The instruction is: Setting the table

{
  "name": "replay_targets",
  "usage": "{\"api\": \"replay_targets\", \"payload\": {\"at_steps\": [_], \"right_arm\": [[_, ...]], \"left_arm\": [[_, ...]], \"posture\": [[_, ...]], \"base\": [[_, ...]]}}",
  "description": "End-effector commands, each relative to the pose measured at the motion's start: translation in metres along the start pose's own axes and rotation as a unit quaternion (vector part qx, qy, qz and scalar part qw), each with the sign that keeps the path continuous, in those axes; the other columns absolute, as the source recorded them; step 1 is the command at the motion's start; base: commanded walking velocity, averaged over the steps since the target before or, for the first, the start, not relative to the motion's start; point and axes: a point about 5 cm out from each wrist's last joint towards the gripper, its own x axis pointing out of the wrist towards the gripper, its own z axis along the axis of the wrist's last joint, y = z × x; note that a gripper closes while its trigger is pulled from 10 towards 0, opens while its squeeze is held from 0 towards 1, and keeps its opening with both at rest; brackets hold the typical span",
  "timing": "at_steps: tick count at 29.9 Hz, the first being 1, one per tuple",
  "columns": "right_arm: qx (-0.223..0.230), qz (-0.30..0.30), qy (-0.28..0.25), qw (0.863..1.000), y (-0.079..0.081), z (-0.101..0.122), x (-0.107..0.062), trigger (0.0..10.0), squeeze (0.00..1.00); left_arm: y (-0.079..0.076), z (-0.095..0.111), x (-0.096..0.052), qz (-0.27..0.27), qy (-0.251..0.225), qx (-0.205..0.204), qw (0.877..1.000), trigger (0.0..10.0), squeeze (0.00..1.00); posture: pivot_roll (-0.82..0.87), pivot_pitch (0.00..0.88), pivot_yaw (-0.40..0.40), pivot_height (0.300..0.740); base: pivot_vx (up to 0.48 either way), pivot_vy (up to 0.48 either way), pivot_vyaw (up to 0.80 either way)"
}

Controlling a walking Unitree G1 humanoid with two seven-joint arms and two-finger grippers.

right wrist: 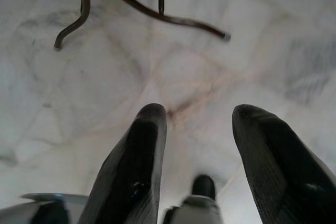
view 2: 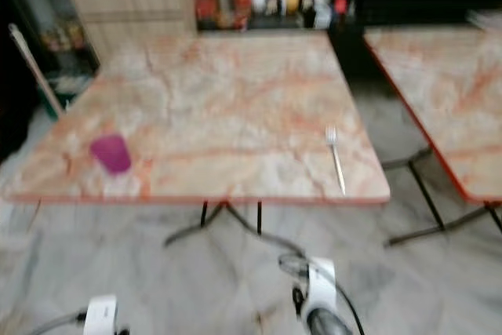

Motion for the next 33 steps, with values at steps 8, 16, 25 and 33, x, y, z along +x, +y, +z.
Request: {"api": "replay_targets", "payload": {"at_steps": [8, 16, 25, 33], "right_arm": [[-0.142, 0.163, -0.039, 0.976, 0.021, 0.013, -0.002, 10.0, 0.00], [-0.185, 0.283, -0.084, 0.937, 0.039, 0.042, -0.005, 10.0, 0.00], [-0.208, 0.396, -0.224, 0.866, 0.096, 0.132, -0.019, 10.0, 0.00], [-0.179, 0.421, -0.320, 0.830, 0.119, 0.184, -0.038, 10.0, 0.00]], "left_arm": [[-0.007, -0.007, -0.001, -0.013, 0.014, -0.002, 1.000, 10.0, 0.00], [-0.009, -0.008, -0.001, -0.016, 0.016, 0.002, 1.000, 10.0, 0.00], [-0.008, 0.000, 0.001, -0.009, 0.009, -0.005, 1.000, 10.0, 0.00], [-0.010, 0.002, 0.002, -0.010, 0.007, -0.008, 1.000, 10.0, 0.00]], "posture": [[-0.02, 0.000, 0.025, 0.732], [-0.03, 0.000, 0.025, 0.732], [-0.02, 0.000, 0.018, 0.732], [-0.01, 0.000, 0.020, 0.732]], "base": [[0.000, 0.000, 0.00], [0.000, 0.000, 0.00], [0.000, 0.000, 0.00], [0.000, 0.000, 0.00]]}}
